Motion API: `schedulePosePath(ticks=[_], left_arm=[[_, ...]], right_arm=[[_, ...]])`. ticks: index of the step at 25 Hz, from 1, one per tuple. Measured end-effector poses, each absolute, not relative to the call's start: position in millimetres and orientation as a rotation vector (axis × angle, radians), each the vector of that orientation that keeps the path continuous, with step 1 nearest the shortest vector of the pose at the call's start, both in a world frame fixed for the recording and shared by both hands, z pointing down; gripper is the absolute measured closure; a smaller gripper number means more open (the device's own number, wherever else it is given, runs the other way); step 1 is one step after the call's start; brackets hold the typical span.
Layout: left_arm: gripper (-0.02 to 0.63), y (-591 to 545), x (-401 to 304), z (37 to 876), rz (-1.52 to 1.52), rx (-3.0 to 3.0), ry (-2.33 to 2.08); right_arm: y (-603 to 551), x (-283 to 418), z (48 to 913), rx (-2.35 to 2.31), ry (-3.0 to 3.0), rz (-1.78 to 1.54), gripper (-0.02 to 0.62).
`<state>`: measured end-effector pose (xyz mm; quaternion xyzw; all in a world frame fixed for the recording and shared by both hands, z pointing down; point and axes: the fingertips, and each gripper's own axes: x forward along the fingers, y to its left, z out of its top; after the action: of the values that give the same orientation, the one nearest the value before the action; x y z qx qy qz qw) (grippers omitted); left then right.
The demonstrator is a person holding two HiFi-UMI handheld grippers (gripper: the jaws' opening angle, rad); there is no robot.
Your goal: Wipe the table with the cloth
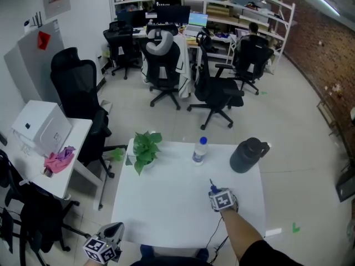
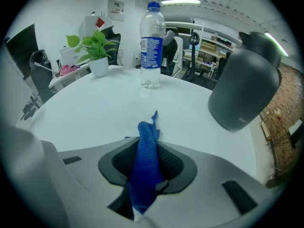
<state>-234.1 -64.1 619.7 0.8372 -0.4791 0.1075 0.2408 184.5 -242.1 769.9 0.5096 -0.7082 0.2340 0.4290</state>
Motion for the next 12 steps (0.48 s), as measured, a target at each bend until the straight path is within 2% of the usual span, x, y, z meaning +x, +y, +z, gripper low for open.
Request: schedulePosePath(ticks=[3, 9, 12], left_arm=[[0.609, -64, -232, 619, 0.294, 2.297, -1.307], [0.609, -58, -239, 617, 0.29, 2.287, -1.321], [0.609, -55, -249, 621, 0.294, 2.271, -1.341]], right_arm=[[-243, 173, 767, 1.258, -1.798, 0.635, 0.492], [-255, 57, 749, 1.115, -2.01, 0.56, 0.491], [-253, 32, 761, 1.048, -1.971, 0.504, 0.491]])
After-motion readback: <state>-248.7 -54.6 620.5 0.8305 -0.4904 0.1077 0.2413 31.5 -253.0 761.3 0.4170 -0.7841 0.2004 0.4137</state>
